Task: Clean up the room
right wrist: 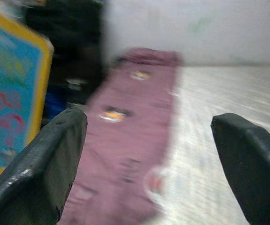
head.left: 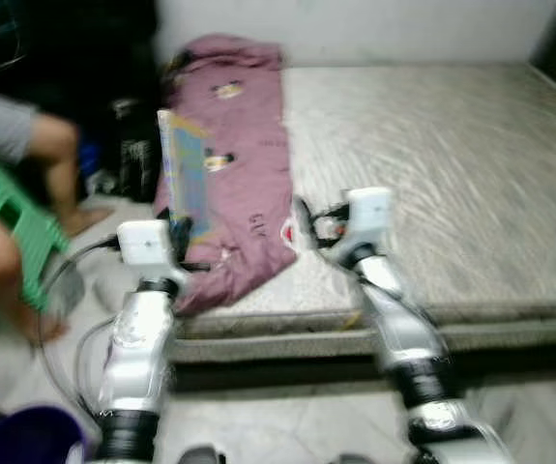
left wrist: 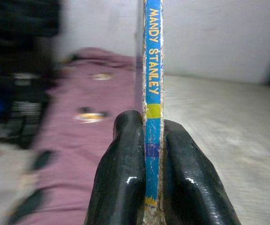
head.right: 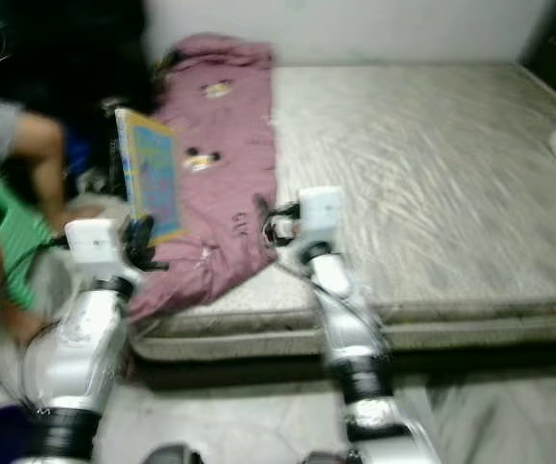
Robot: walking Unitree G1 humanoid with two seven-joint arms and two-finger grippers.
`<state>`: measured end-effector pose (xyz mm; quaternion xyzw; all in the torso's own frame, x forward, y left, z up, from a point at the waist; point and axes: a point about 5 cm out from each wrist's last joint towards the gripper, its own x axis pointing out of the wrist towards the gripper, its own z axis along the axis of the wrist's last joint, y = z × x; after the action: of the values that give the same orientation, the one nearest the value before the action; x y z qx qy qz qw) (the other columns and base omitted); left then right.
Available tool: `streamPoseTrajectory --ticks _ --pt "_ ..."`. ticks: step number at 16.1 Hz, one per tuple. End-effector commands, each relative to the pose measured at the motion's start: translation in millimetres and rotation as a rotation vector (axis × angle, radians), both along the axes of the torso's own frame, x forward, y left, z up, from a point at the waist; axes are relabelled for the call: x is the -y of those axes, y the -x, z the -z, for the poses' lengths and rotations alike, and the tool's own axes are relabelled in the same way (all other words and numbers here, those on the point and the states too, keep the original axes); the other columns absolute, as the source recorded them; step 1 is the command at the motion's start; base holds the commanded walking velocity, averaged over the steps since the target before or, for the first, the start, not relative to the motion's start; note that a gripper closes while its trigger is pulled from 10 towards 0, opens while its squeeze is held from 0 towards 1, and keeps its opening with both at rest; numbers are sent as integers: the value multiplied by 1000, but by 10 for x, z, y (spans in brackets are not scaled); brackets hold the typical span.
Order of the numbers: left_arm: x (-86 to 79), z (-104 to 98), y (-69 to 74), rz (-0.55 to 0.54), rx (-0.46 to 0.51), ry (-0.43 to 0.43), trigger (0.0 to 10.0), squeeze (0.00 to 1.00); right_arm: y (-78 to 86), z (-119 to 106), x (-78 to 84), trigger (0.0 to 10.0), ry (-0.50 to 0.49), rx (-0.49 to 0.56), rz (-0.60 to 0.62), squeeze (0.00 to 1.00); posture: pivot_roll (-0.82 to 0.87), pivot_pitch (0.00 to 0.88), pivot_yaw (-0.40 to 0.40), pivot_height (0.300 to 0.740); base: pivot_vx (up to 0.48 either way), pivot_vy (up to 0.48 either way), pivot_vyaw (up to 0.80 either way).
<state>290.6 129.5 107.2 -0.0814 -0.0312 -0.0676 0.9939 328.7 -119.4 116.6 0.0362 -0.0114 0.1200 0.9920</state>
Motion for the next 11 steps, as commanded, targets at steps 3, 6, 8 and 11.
streamPoseTrajectory --ticks 3,6,8,11 --pt "39 -110 -9 35 60 -4 10000 0 -7 -20 -62 10000 -12 3 -4 0 -120 5 0 740 312 0 0" --pt "43 -111 -6 41 61 -1 10000 0 -1 -17 -60 10000 -12 2 -2 0 -122 11 3 740 354 0 0" --pt "50 -114 -9 47 62 0 10000 0 -5 -17 -61 10000 -12 2 1 0 -121 10 3 740 371 0 0" --pt "47 -113 -15 48 61 -1 10000 0 -9 -18 -65 10000 -11 2 1 0 -121 9 4 740 371 0 0"
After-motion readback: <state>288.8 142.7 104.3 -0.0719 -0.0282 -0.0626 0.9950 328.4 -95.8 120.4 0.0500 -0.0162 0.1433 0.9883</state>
